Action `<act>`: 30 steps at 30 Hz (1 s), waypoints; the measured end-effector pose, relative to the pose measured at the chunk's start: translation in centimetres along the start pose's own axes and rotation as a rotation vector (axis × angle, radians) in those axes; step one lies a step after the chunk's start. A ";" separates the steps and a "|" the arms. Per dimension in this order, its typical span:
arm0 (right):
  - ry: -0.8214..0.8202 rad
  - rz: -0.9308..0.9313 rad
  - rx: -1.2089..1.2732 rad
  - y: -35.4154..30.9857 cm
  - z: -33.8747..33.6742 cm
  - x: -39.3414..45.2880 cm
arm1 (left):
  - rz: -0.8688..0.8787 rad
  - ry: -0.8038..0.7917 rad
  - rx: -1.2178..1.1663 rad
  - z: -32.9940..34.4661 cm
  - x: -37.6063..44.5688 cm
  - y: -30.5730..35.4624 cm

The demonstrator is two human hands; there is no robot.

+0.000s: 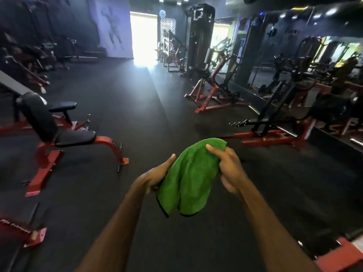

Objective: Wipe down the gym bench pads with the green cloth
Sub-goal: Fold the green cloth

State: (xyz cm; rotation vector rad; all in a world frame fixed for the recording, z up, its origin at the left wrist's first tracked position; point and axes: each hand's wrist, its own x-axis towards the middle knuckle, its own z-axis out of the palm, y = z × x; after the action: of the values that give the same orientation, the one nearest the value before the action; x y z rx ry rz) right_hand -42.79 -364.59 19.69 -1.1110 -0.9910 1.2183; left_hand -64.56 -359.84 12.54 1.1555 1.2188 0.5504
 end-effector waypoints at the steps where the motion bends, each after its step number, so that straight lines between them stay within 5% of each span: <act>1: -0.008 -0.001 -0.020 0.3 -0.1 2.3 | 0.033 0.056 0.027 -0.6 1.4 0.8; 9: 0.028 -0.021 -0.395 1.8 -0.8 24.5 | 0.428 0.281 -0.389 -8.1 16.3 6.8; 15: -0.006 0.013 -0.523 1.3 1.5 43.4 | 0.615 0.638 -0.080 -15.9 28.3 12.6; 19: -0.039 -0.004 -0.353 1.7 6.4 52.1 | 0.670 0.858 0.073 -22.5 33.7 15.1; 30: -0.043 -0.088 -0.358 5.1 21.3 78.4 | 0.688 1.199 0.177 -45.7 50.0 22.8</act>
State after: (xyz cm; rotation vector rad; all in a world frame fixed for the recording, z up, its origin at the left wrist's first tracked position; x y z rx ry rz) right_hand -56.50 -284.31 18.15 -1.3048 -1.3123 1.0206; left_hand -85.51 -291.57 15.01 1.4258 1.8556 1.8643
